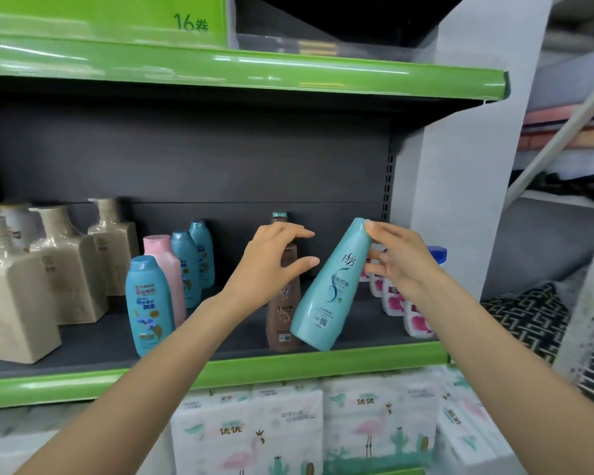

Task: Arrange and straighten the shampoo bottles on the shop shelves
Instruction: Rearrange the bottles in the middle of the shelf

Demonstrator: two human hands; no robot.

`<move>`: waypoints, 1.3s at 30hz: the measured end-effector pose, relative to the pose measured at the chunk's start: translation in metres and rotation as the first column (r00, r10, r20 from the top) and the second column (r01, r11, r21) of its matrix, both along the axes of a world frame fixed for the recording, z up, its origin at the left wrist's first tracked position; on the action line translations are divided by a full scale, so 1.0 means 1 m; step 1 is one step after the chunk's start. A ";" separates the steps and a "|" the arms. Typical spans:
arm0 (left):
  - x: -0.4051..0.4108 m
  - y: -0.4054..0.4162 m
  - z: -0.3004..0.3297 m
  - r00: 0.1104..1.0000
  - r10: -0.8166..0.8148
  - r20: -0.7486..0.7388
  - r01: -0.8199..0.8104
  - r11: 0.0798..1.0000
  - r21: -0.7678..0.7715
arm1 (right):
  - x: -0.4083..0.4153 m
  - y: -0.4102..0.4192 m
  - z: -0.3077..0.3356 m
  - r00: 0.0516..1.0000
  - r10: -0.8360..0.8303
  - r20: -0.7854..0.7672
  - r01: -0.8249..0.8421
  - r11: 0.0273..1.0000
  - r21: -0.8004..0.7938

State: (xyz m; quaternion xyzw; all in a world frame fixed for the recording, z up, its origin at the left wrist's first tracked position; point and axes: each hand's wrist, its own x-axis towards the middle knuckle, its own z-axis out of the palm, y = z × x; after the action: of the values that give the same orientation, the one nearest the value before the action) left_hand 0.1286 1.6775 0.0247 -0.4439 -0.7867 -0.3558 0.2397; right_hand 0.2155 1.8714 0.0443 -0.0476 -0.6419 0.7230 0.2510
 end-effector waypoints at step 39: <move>0.006 -0.129 -0.011 0.962 0.004 0.271 0.020 0.996 -0.084 | -0.004 -0.080 -0.003 0.939 0.232 -0.255 -0.248 0.968 -0.033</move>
State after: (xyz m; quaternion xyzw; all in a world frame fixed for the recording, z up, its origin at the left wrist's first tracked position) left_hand 0.1343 1.5487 0.0142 -0.4042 -0.8249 -0.3800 0.1090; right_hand 0.2114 1.7911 0.0411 0.1139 -0.5825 0.7688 0.2379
